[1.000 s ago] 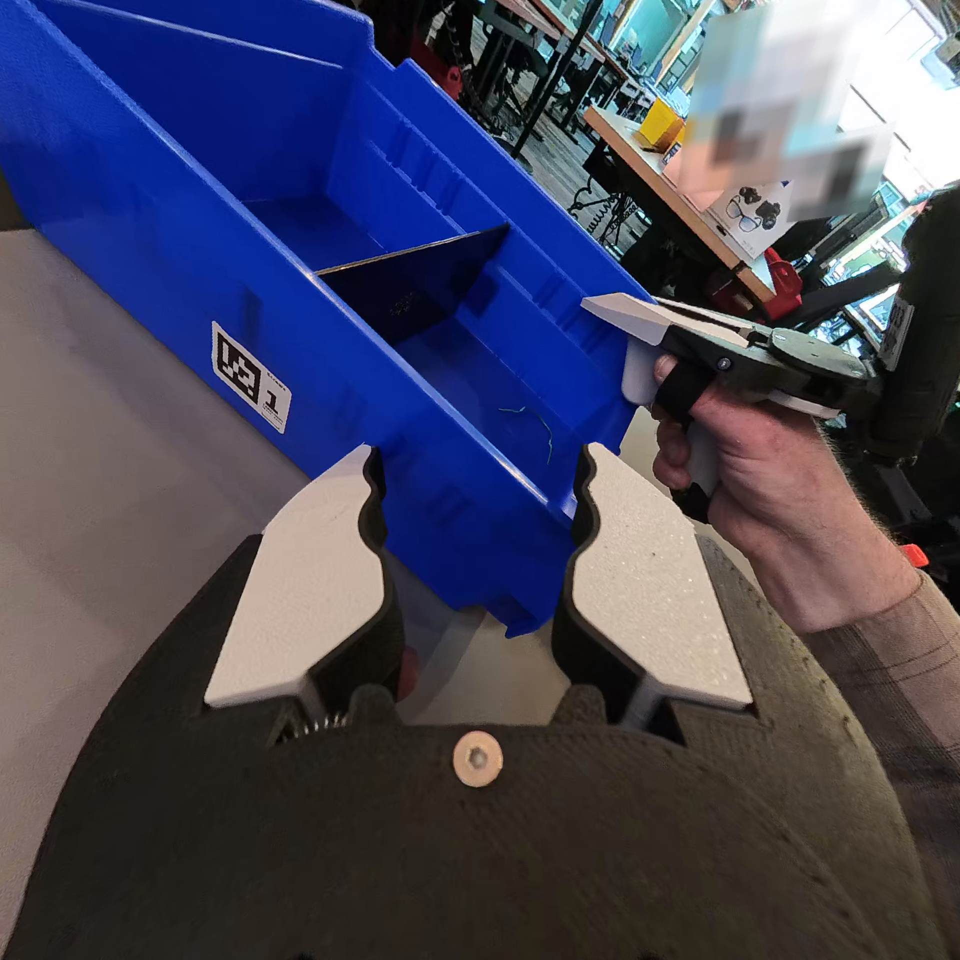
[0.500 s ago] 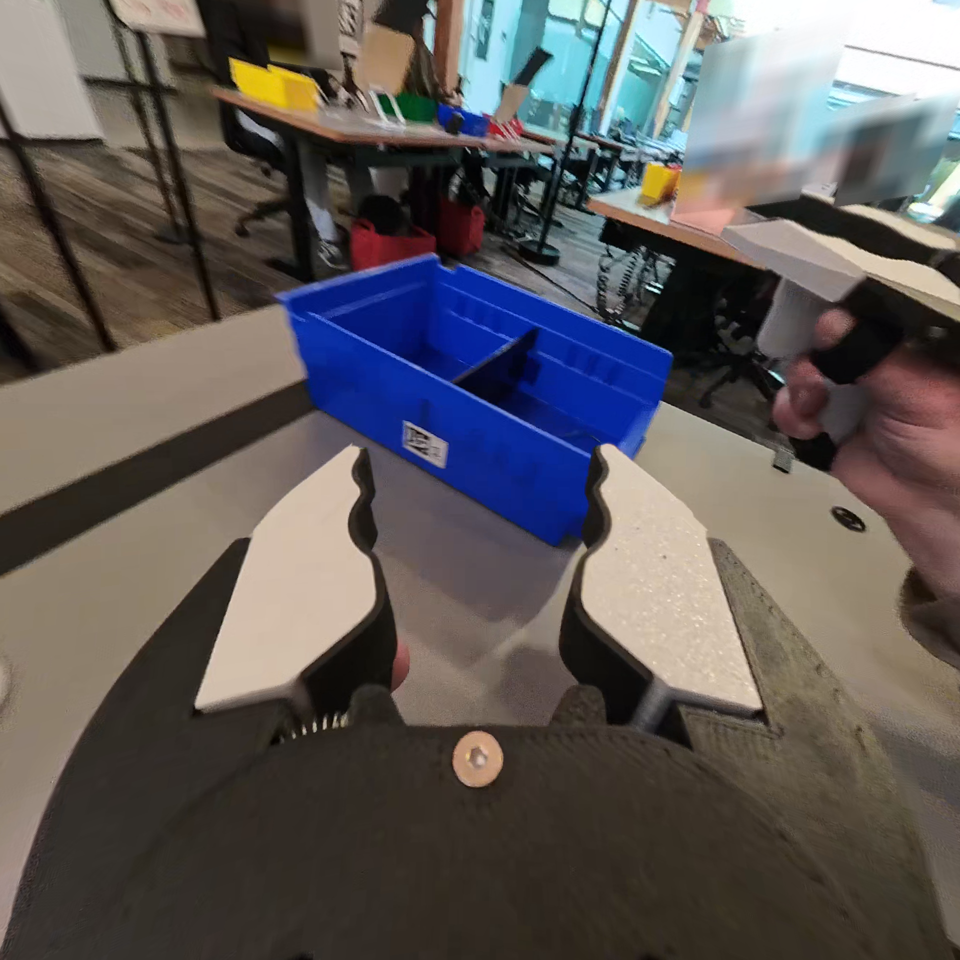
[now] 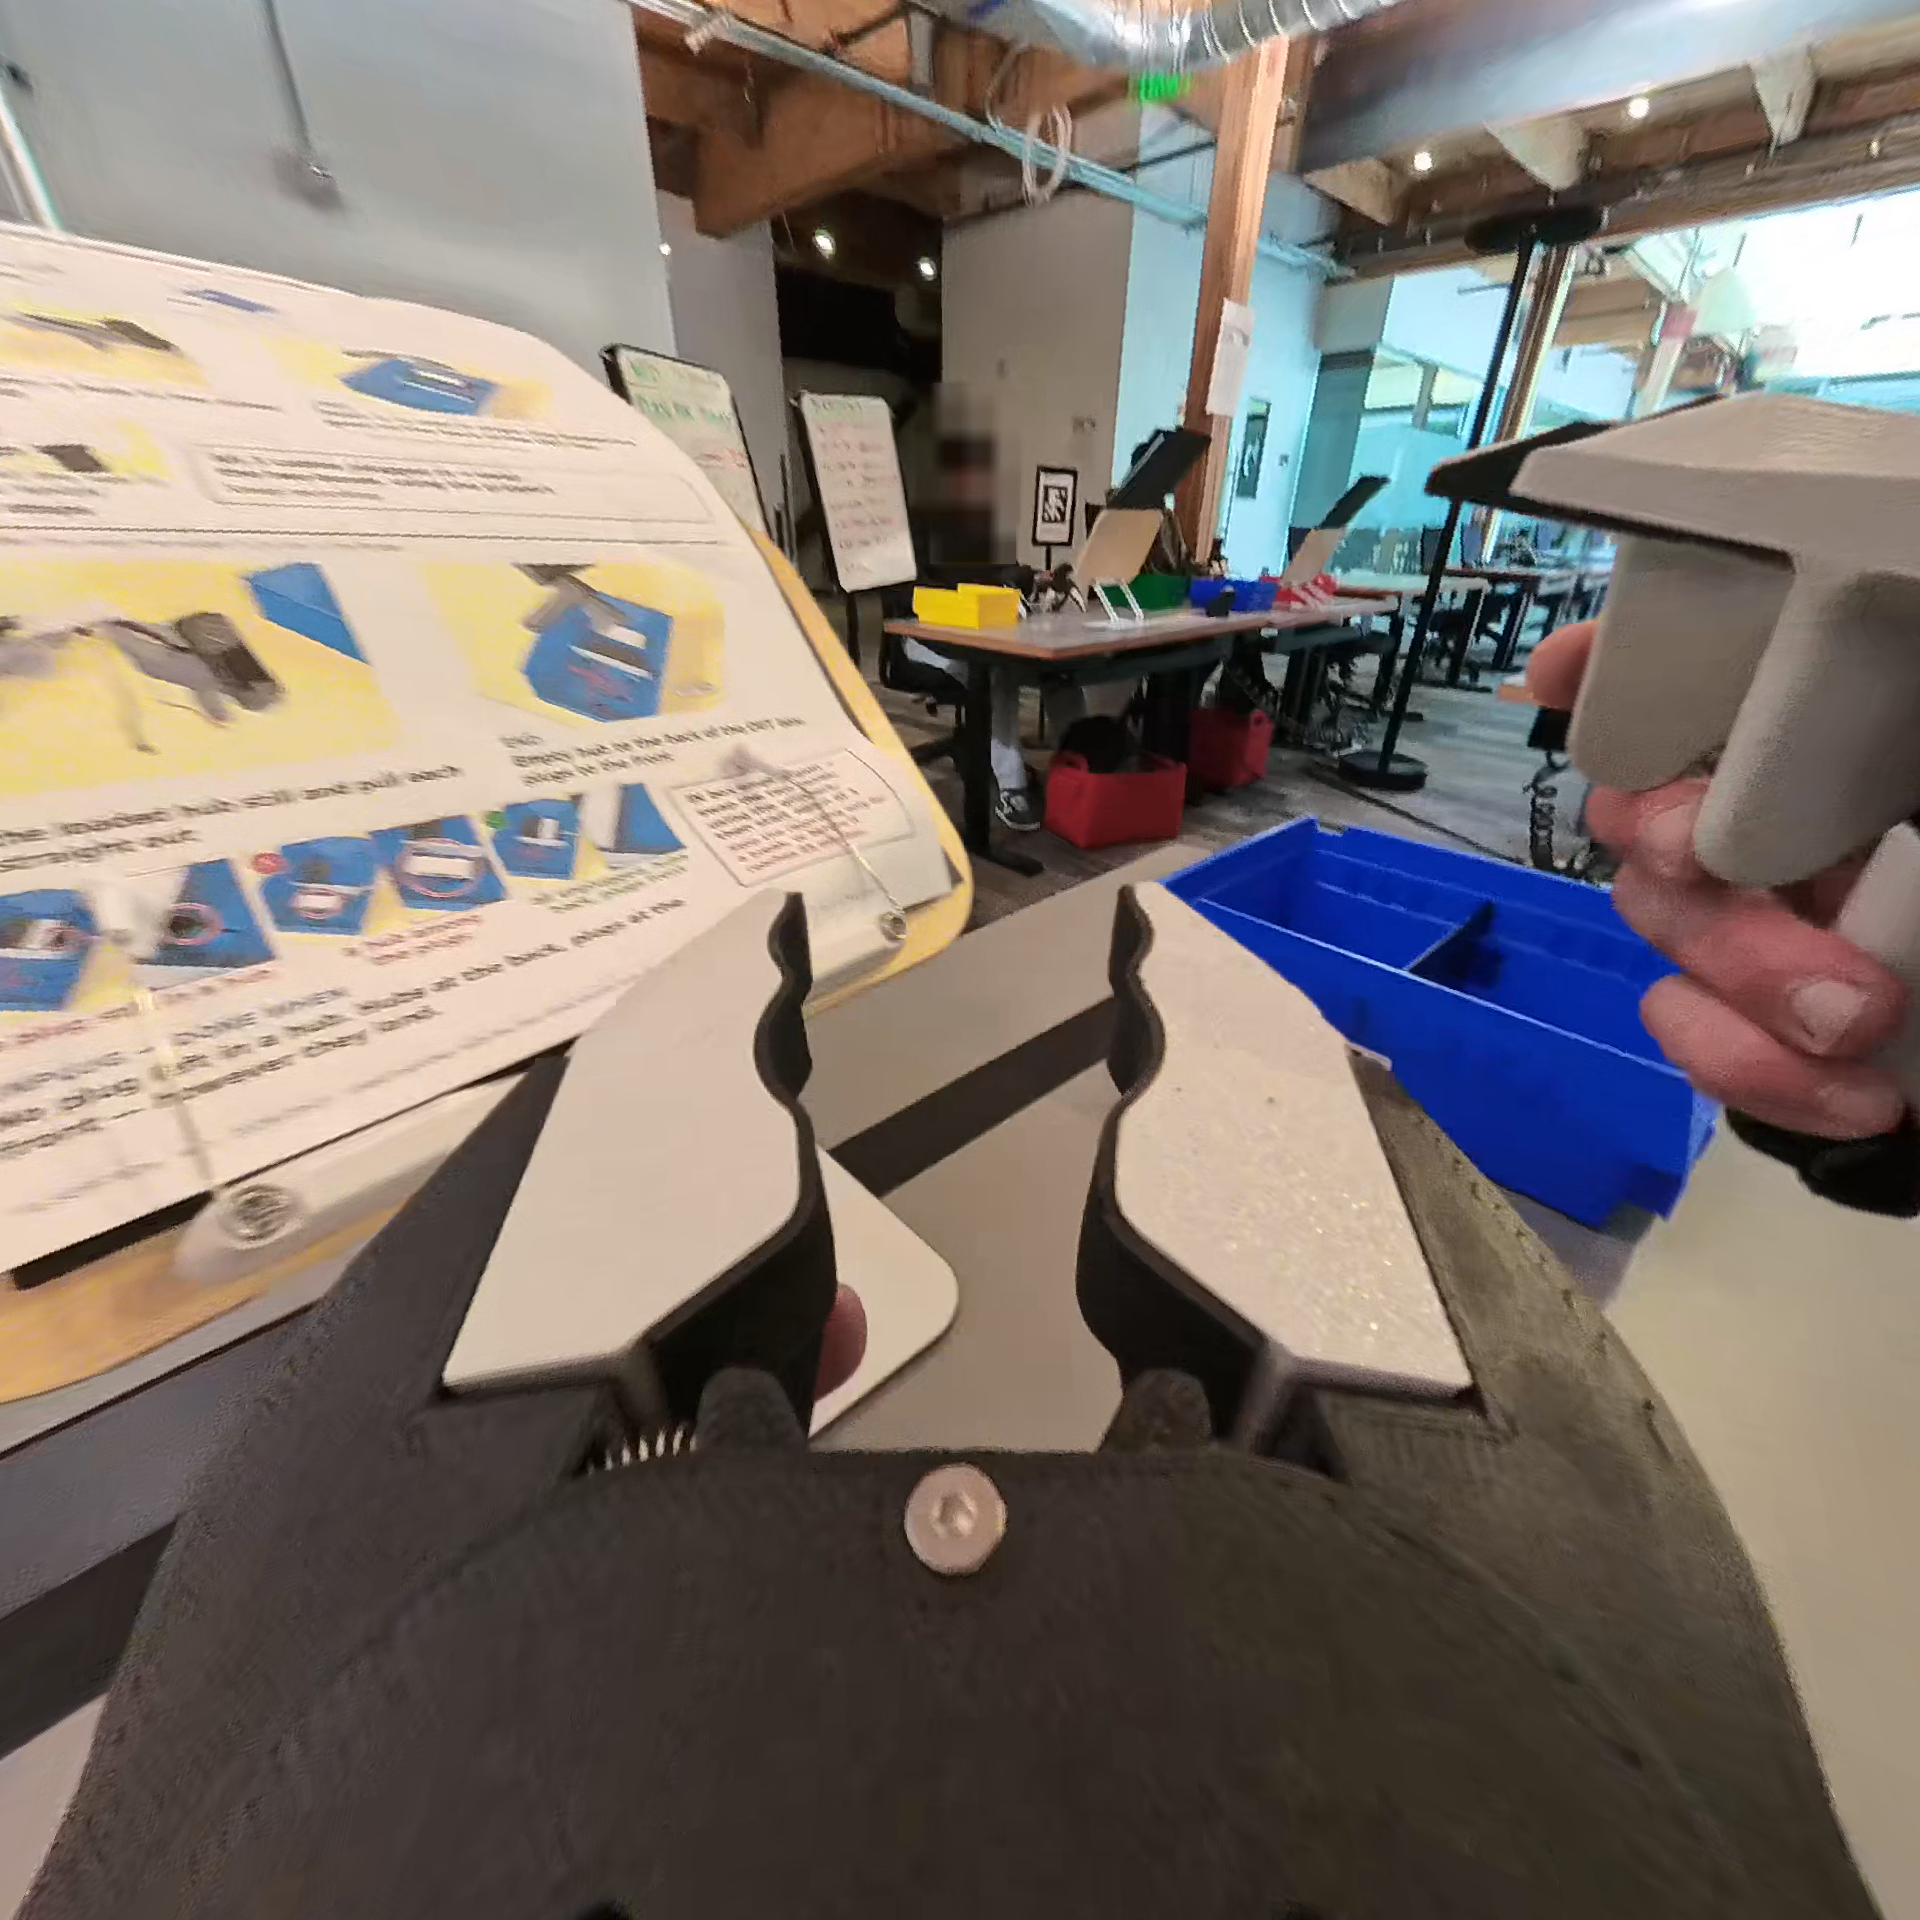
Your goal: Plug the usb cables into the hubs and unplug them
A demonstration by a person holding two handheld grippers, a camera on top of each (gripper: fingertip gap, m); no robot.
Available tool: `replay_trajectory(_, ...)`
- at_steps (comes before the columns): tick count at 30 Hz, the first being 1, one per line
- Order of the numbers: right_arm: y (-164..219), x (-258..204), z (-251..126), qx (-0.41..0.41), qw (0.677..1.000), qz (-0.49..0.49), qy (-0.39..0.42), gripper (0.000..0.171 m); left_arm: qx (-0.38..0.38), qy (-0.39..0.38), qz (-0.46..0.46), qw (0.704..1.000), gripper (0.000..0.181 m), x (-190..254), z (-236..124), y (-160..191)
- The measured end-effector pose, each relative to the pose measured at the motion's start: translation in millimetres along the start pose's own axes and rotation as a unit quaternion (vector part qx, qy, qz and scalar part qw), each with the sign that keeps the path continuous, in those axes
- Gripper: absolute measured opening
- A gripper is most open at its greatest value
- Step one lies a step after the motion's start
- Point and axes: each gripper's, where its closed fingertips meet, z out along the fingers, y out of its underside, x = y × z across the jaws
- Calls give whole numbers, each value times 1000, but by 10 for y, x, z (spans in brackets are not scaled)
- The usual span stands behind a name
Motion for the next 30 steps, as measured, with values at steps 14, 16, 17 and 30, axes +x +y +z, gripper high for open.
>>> replay_trajectory(14, 440, -112, 484, 46, 996, 74, -31, 39, 37, -1, 64, 997, 48, -246, -188, -199)
replay_trajectory(16, 559, -84, 507, 27, 997, 64, -30, 39, 40, 4, 73, 997, 47, -242, -210, -237)
replay_trajectory(17, 587, -59, 507, 25, 998, 58, -27, 38, 41, 14, 79, 996, 45, -223, -227, -257)
replay_trajectory(30, 822, -1, 507, -13, 999, 40, -34, 31, -6, -29, 271, 962, 28, -458, -577, -600)
